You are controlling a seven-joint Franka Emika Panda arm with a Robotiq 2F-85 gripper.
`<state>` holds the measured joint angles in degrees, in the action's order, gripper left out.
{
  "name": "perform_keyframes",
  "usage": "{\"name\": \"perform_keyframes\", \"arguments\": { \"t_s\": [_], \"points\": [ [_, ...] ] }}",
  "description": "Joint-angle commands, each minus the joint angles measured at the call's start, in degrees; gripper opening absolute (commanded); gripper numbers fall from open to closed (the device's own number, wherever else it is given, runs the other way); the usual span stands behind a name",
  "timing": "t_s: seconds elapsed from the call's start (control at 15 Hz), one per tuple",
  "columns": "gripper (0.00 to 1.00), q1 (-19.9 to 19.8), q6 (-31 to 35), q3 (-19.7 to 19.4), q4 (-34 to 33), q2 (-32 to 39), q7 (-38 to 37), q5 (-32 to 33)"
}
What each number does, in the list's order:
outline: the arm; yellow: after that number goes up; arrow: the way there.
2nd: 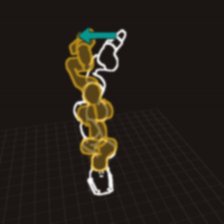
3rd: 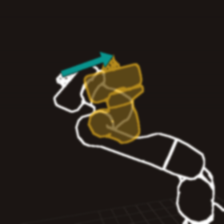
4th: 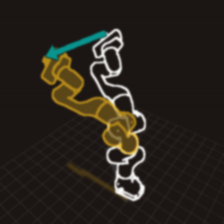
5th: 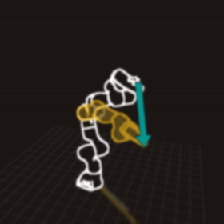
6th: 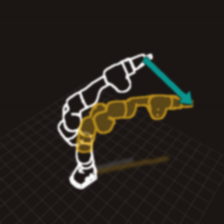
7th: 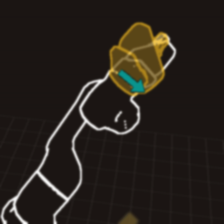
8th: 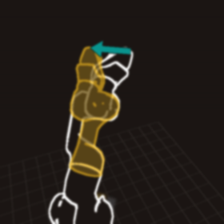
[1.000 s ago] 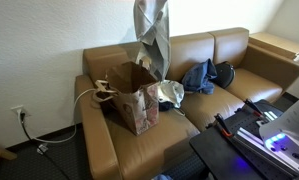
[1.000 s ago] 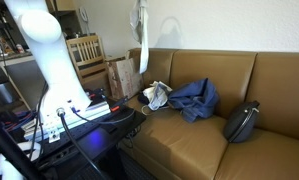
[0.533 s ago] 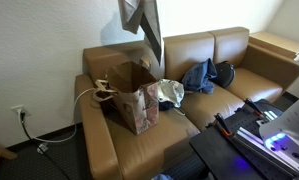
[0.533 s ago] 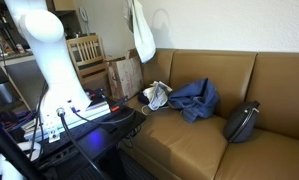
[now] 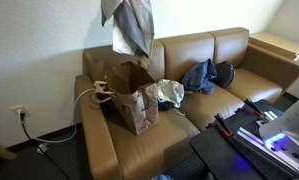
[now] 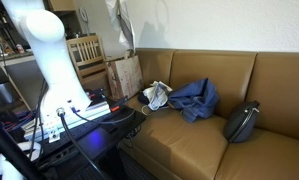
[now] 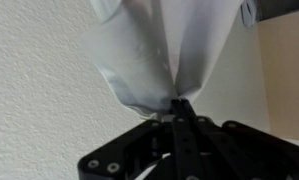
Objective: Put the striped cloth in the bag
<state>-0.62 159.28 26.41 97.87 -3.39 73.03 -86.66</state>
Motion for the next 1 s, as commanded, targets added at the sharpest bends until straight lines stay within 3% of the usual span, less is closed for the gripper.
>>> {"name": "perform_keyframes", "arguments": {
  "t_s": [0.0,0.27,0.33,0.4,0.47,0.53,0.6,0.8,0.93],
  "points": [
    [0.00,-0.71,-6.54,-2.41,3.57,-4.90,14.00,-13.58],
    [0.00,-0.69,-14.52,-5.56,9.06,-8.81,21.63,-20.99],
    [0.00,-0.63,-17.35,-6.45,10.50,-9.48,21.28,-20.62],
    [0.00,3.08,-19.70,-10.42,11.60,-9.69,20.06,-18.75],
    [0.00,3.32,-22.57,-11.40,13.12,-10.49,19.20,-17.50],
    [0.00,3.86,-23.47,-12.18,13.70,-10.47,17.47,-15.76],
    [0.01,4.56,-20.04,-11.67,10.36,-8.10,18.46,-16.90],
    [0.00,4.99,-22.03,-12.80,12.08,-8.66,17.90,-16.04],
    [0.00,5.42,-21.12,-12.17,10.40,-5.70,16.04,-12.31]
  ]
}}
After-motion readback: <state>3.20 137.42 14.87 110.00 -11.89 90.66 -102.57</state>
